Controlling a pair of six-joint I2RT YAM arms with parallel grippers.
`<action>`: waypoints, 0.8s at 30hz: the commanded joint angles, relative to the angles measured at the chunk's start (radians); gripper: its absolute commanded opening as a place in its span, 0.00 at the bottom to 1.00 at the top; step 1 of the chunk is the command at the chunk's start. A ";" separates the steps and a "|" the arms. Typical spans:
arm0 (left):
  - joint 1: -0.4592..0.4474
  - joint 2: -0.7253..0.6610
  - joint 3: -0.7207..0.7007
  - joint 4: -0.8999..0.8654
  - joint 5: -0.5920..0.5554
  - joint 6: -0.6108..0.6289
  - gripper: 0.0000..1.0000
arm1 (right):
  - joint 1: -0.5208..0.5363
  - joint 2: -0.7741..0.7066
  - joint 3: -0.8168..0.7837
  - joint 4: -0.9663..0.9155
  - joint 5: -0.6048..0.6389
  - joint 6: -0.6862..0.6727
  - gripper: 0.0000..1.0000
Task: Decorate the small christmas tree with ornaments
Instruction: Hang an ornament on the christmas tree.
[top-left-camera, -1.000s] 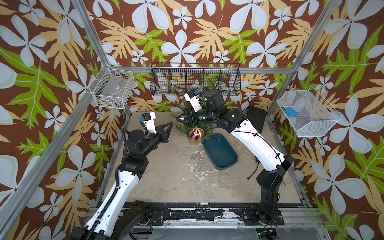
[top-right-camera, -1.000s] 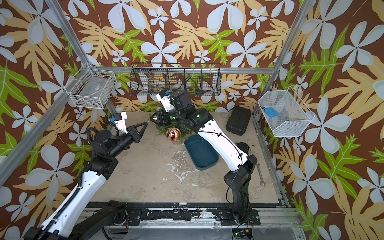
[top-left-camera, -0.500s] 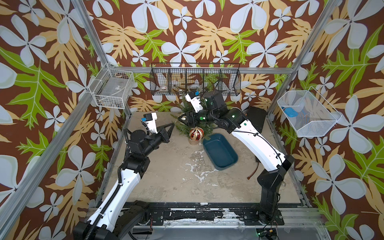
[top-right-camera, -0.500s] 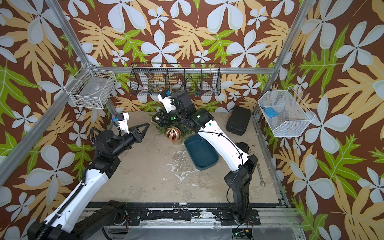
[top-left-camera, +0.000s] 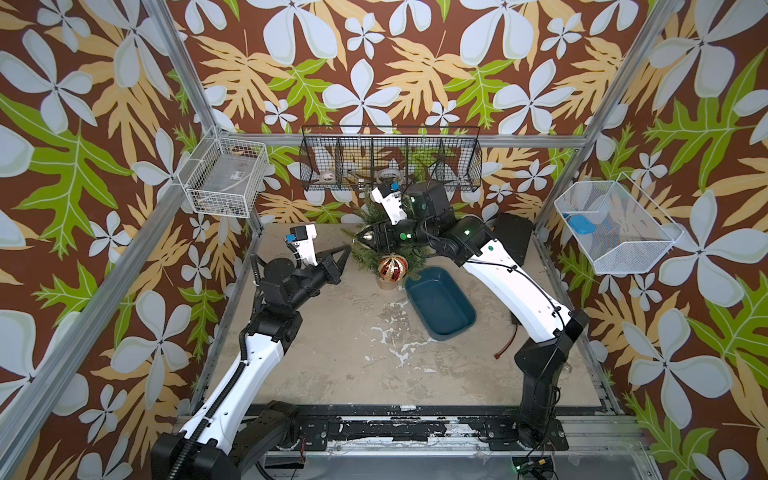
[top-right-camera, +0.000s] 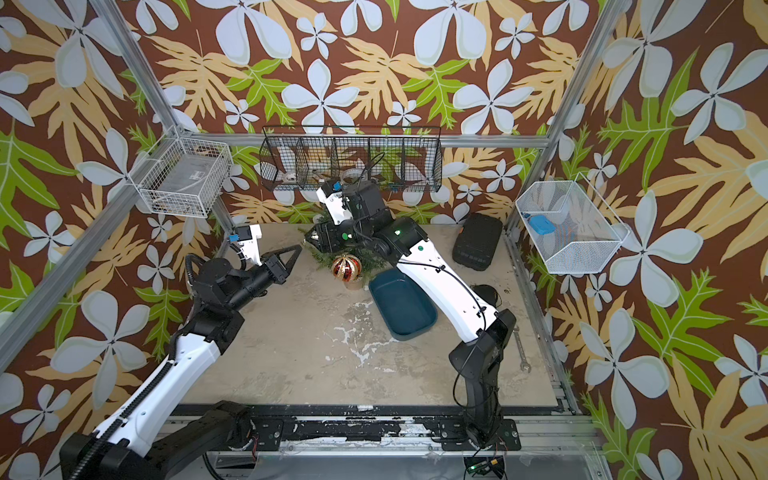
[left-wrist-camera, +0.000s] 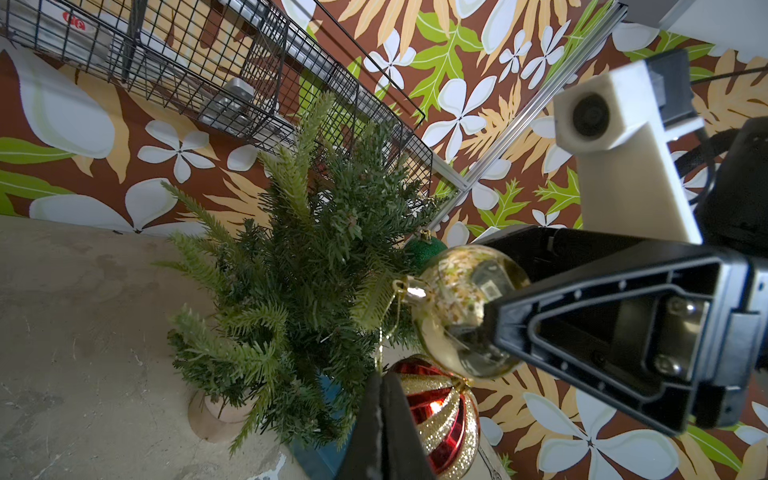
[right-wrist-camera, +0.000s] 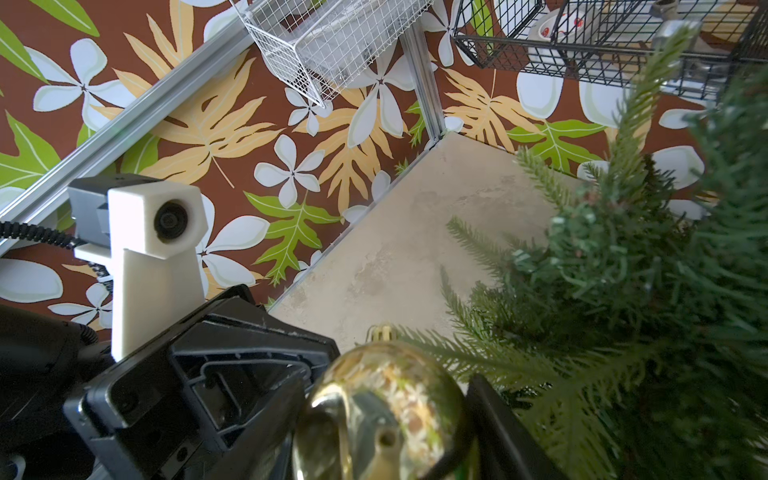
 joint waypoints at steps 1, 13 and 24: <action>0.001 0.002 -0.005 0.045 0.009 -0.010 0.00 | 0.001 0.004 0.004 -0.010 0.015 -0.006 0.59; 0.001 0.036 0.002 0.085 0.022 -0.031 0.00 | 0.001 0.002 0.002 -0.018 0.031 -0.008 0.59; 0.000 0.047 0.005 0.097 0.024 -0.032 0.00 | -0.008 -0.019 -0.005 -0.018 0.043 -0.006 0.59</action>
